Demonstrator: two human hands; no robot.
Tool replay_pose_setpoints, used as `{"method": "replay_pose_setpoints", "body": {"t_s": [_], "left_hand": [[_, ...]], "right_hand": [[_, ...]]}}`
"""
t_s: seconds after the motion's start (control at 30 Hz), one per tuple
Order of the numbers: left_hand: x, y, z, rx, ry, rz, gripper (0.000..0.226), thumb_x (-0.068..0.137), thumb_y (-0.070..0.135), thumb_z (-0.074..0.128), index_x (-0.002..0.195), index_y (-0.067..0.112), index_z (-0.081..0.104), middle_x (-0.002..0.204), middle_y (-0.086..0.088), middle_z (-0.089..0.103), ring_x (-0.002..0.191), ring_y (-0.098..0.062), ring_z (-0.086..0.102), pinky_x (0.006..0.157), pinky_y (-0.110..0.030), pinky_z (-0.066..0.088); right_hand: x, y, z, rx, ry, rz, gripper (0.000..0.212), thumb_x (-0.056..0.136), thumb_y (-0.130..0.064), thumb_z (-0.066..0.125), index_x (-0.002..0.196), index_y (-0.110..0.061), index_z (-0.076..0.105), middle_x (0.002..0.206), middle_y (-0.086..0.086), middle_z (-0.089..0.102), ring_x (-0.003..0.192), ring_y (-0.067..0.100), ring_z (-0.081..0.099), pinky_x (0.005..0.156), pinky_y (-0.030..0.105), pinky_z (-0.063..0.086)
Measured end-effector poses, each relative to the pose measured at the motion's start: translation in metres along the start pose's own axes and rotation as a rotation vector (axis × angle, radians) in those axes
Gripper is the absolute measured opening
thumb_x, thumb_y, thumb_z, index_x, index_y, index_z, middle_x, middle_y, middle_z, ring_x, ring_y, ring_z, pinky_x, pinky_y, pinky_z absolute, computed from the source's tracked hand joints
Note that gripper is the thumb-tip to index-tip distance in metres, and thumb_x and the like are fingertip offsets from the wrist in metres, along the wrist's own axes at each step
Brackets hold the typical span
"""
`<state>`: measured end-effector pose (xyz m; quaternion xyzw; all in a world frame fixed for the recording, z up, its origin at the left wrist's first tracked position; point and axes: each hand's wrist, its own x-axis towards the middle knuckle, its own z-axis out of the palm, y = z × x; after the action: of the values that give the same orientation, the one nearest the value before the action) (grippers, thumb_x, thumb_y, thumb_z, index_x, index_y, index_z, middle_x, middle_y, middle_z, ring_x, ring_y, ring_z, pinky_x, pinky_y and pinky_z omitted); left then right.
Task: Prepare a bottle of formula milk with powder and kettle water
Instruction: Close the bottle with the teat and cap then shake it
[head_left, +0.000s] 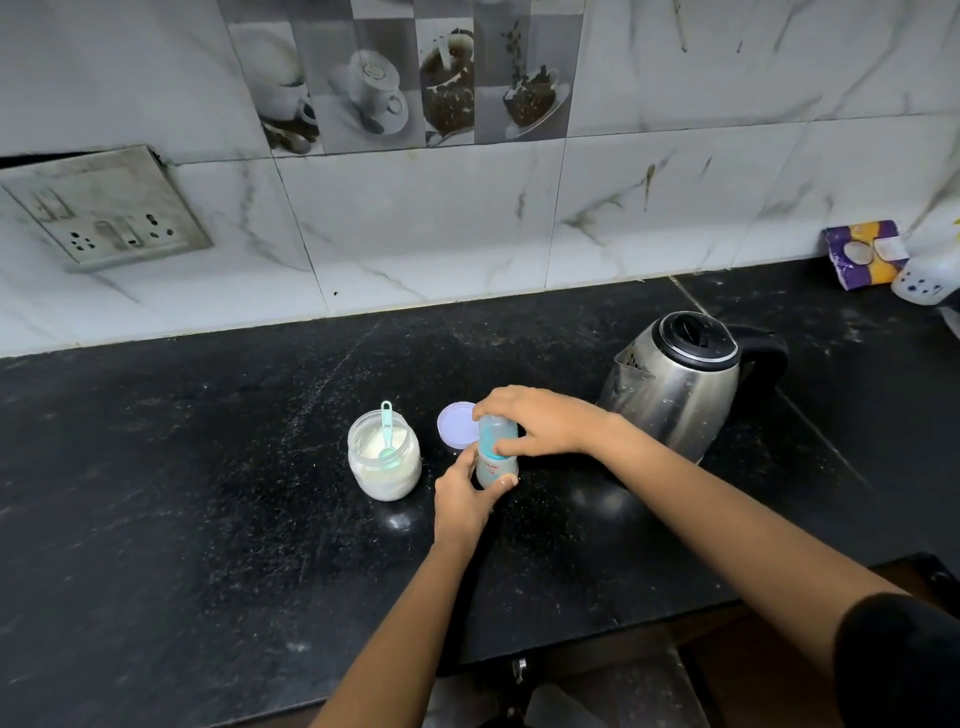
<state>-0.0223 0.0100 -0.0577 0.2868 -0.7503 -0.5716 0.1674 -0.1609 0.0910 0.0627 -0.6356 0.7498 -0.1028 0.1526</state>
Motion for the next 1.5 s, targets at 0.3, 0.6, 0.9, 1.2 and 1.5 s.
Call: {"method": "replay_pose_setpoints", "body": {"t_s": [0.3, 0.6, 0.9, 1.2, 1.5], "left_hand": [[-0.002, -0.001, 0.001, 0.021, 0.013, 0.028, 0.052, 0.071, 0.036, 0.078, 0.119, 0.037, 0.059, 0.099, 0.019, 0.069, 0.096, 0.003, 0.062, 0.090, -0.029, 0.050], [-0.007, 0.008, 0.001, 0.062, 0.045, 0.035, 0.046, 0.073, 0.032, 0.078, 0.115, 0.031, 0.061, 0.093, 0.017, 0.069, 0.088, 0.005, 0.063, 0.079, -0.019, 0.049], [-0.022, 0.001, -0.011, 0.283, -0.079, 0.084, 0.071, 0.080, 0.018, 0.070, 0.143, 0.029, 0.037, 0.130, 0.013, 0.056, 0.120, -0.004, 0.051, 0.097, -0.020, 0.040], [-0.049, -0.018, -0.007, 0.597, 0.010, 0.181, 0.054, 0.098, 0.028, 0.047, 0.147, 0.013, 0.029, 0.154, -0.004, 0.031, 0.144, -0.012, 0.018, 0.111, -0.030, 0.032], [-0.044, -0.025, -0.004, 0.670, 0.081, 0.222, 0.050, 0.099, 0.026, 0.042, 0.145, 0.008, 0.034, 0.150, -0.007, 0.037, 0.143, -0.014, 0.023, 0.117, -0.022, 0.008]], "right_hand": [[-0.010, -0.002, 0.058, 0.328, 0.343, 0.107, 0.044, 0.088, -0.024, 0.057, 0.130, -0.018, 0.045, 0.128, -0.007, 0.044, 0.105, 0.007, 0.048, 0.089, 0.025, 0.041], [-0.006, -0.009, 0.086, 0.491, 0.513, 0.196, 0.050, 0.089, -0.022, 0.057, 0.137, -0.024, 0.042, 0.124, -0.003, 0.045, 0.103, 0.011, 0.051, 0.091, 0.027, 0.045], [-0.010, -0.004, 0.092, 0.479, 0.455, 0.181, 0.073, 0.082, -0.033, 0.064, 0.137, -0.045, 0.018, 0.130, -0.001, 0.039, 0.110, 0.017, 0.048, 0.099, 0.033, 0.041], [-0.004, -0.008, 0.102, 0.516, 0.601, 0.216, 0.079, 0.076, -0.019, 0.073, 0.129, -0.051, 0.024, 0.119, -0.002, 0.047, 0.098, 0.019, 0.053, 0.094, 0.034, 0.044], [0.003, -0.013, 0.115, 0.430, 0.735, 0.201, 0.081, 0.076, -0.011, 0.071, 0.131, -0.038, 0.020, 0.133, 0.014, 0.047, 0.110, 0.028, 0.055, 0.091, 0.035, 0.045]]}}
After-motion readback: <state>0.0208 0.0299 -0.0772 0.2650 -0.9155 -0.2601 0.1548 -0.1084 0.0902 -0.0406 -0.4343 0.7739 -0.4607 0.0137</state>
